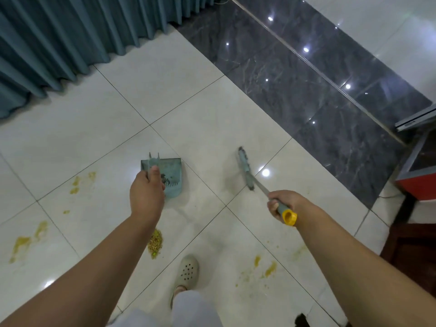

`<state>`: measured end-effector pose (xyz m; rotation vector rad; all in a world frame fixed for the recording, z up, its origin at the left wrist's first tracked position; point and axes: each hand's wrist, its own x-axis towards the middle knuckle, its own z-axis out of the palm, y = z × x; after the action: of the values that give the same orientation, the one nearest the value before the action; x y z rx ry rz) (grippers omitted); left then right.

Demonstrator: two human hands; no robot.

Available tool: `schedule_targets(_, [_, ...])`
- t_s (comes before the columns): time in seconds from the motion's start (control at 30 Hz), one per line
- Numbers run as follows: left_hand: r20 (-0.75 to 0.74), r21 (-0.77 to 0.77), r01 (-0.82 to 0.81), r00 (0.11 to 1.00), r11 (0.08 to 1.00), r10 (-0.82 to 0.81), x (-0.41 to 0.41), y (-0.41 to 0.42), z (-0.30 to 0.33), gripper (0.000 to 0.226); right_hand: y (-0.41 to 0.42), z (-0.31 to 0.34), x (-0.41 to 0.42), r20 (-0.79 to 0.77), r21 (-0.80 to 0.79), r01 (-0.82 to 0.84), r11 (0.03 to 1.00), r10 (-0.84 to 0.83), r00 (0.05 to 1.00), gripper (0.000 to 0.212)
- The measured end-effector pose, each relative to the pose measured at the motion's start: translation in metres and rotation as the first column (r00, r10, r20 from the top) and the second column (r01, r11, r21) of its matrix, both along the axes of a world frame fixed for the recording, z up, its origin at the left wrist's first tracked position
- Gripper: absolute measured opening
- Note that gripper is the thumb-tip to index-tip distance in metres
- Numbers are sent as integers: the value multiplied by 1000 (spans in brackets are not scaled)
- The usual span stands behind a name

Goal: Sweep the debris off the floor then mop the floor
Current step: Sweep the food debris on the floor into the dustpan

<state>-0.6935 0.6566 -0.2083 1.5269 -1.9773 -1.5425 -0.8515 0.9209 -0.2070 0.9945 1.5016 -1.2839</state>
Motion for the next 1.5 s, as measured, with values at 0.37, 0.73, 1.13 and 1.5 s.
schedule_targets(0.37, [-90, 85, -150, 983, 985, 158, -3, -33, -18, 39, -20, -27, -81, -69, 15, 75, 997, -74, 995, 26])
schedule_targets(0.73, [-113, 88, -265, 955, 960, 274, 48, -74, -9, 39, -150, -37, -32, -39, 59, -322, 945, 325, 945, 16])
schedule_targets(1.13, [-198, 108, -313, 923, 944, 329, 168, -110, 21, 42, -190, -48, 132, 17, 164, -662, 731, 669, 743, 17])
schedule_targets(1.5, [-224, 105, -222, 944, 969, 241, 301, -121, 29, 42, -149, -29, 306, 68, 227, -778, 586, 787, 613, 23])
